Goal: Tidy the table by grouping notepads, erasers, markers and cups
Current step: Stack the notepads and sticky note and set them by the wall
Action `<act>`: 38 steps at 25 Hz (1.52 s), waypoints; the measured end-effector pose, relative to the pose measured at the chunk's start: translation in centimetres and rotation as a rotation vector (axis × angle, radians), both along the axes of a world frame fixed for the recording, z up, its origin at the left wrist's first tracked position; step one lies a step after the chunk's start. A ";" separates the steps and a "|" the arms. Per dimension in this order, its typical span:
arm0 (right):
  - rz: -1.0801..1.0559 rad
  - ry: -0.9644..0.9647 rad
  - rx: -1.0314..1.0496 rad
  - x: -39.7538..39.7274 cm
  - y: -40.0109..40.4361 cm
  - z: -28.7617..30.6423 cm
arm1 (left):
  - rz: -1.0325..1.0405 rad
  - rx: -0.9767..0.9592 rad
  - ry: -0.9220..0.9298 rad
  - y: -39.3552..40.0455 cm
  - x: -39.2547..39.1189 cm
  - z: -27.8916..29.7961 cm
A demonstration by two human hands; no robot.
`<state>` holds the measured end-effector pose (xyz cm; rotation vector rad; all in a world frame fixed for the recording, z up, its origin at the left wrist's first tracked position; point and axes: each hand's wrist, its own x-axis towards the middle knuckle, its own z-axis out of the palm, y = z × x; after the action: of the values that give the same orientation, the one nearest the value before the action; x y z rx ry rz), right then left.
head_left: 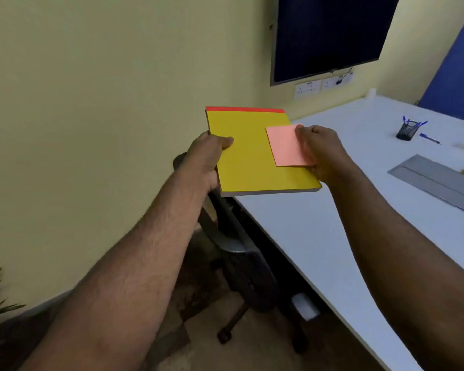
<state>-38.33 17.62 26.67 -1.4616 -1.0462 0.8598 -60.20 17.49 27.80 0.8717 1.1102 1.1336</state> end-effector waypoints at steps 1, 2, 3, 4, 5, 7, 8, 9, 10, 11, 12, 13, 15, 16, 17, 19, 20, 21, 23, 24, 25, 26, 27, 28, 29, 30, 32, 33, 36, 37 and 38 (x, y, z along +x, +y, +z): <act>0.035 0.000 -0.015 -2.4 1.1 1.3 | 0.029 0.013 -0.011 0.6 -2.4 1.1; 0.067 0.007 0.006 -5.9 2.8 3.1 | 0.048 0.034 -0.023 1.8 -5.9 2.3; 0.084 -0.011 0.010 -6.6 3.2 3.9 | 0.056 0.020 -0.032 2.1 -6.8 2.5; 0.117 -0.032 0.026 -9.2 4.5 4.9 | 0.070 0.016 -0.037 3.0 -9.2 2.8; 0.155 -0.030 0.034 -12.1 6.2 5.7 | 0.087 0.027 -0.051 4.2 -12.2 3.0; 0.202 -0.025 0.060 -17.0 10.2 6.4 | 0.122 0.016 -0.066 7.7 -17.0 2.7; 0.224 -0.047 0.052 -17.8 10.6 6.4 | 0.137 0.004 -0.069 8.1 -18.0 2.1; 0.260 -0.082 0.056 -19.8 12.7 6.0 | 0.161 -0.010 -0.054 10.1 -20.0 1.5; 0.271 -0.104 0.069 -22.1 15.4 5.5 | 0.173 -0.014 -0.057 12.4 -22.3 1.0; 0.268 -0.127 0.097 -23.7 17.9 4.7 | 0.190 -0.041 -0.044 14.5 -23.9 0.4; 0.264 -0.152 0.108 -26.0 21.0 4.2 | 0.187 -0.049 -0.038 17.7 -26.1 -0.2; 0.262 -0.198 0.089 -26.4 21.5 3.3 | 0.193 -0.066 -0.040 18.1 -26.9 -1.1; 0.228 -0.243 0.057 -29.6 26.8 1.4 | 0.192 -0.114 -0.002 23.2 -29.7 -1.9; 0.198 -0.296 0.043 -30.7 28.7 0.7 | 0.182 -0.150 0.012 25.4 -30.7 -2.7; 0.180 -0.338 0.020 -31.7 31.3 -0.2 | 0.143 -0.176 0.025 28.7 -31.7 -3.4; 0.179 -0.419 -0.034 -32.6 33.2 -2.0 | 0.147 -0.198 0.059 31.4 -32.5 -4.9; 0.141 -0.425 -0.071 -33.1 35.1 -2.6 | 0.099 -0.222 0.055 33.7 -32.8 -5.4; 0.101 -0.424 -0.093 -33.4 36.7 -3.2 | 0.065 -0.253 0.070 35.7 -33.0 -6.0; 0.050 -0.425 -0.149 -32.7 38.5 -4.7 | 0.012 -0.280 0.081 39.3 -32.5 -7.2; 0.017 -0.436 -0.181 -32.2 39.8 -5.4 | -0.028 -0.284 0.100 41.9 -31.9 -7.7; -0.033 -0.429 -0.200 -32.1 41.8 -6.1 | -0.102 -0.286 0.112 44.8 -31.6 -8.0; -0.089 -0.442 -0.222 -31.8 42.9 -6.7 | -0.175 -0.299 0.124 47.1 -31.0 -8.6; -0.154 -0.447 -0.245 -31.0 44.5 -7.2 | -0.259 -0.303 0.125 50.3 -29.9 -9.4; -0.165 -0.462 -0.261 -30.2 44.5 -7.4 | -0.273 -0.287 0.124 51.0 -29.0 -9.9; -0.215 -0.456 -0.276 -29.4 45.6 -7.7 | -0.342 -0.281 0.135 53.3 -27.8 -10.4; -0.298 -0.449 -0.286 -29.3 47.0 -8.2 | -0.447 -0.273 0.159 55.7 -27.0 -10.9; -0.445 -0.416 -0.346 -28.4 48.5 -8.4 | -0.606 -0.279 0.240 59.8 -24.6 -12.0; -0.467 -0.363 -0.379 -28.2 48.2 -9.2 | -0.621 -0.266 0.276 60.1 -23.9 -12.6; -0.625 -0.212 -0.445 -27.7 49.3 -11.2 | -0.771 -0.262 0.412 63.1 -20.9 -13.9; -0.689 -0.157 -0.465 -27.4 49.7 -12.1 | -0.812 -0.240 0.468 64.4 -19.6 -14.8; -0.706 -0.119 -0.481 -27.6 49.3 -13.0 | -0.799 -0.209 0.512 64.4 -19.2 -15.5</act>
<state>-65.94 66.88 13.68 -2.1218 -0.3378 0.5202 -79.42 81.89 12.33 1.3133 1.0946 0.1287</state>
